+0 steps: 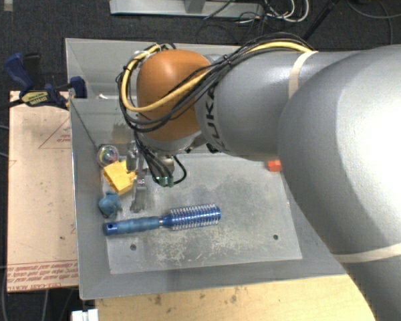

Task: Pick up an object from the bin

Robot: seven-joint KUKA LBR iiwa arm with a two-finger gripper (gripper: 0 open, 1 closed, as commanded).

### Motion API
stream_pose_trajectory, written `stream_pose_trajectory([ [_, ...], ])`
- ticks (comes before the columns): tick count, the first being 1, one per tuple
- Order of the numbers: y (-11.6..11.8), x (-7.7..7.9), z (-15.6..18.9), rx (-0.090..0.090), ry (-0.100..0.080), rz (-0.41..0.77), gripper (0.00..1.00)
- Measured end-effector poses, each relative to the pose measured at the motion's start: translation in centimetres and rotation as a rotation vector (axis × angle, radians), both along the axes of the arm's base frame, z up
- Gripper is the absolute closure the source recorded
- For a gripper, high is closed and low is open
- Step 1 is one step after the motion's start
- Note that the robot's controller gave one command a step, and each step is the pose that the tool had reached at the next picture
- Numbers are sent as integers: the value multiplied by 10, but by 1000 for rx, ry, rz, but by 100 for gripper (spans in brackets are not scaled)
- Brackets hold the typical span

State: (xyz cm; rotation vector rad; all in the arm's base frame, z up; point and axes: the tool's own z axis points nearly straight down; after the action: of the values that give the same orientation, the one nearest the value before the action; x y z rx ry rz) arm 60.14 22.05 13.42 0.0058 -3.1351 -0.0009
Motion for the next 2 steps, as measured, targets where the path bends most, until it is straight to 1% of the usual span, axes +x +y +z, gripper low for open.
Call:
stream_pose_trajectory([
  [1,24,39,-64,1,-10,-236,0],
  [2,26,31,-33,1,-9,-399,0],
])
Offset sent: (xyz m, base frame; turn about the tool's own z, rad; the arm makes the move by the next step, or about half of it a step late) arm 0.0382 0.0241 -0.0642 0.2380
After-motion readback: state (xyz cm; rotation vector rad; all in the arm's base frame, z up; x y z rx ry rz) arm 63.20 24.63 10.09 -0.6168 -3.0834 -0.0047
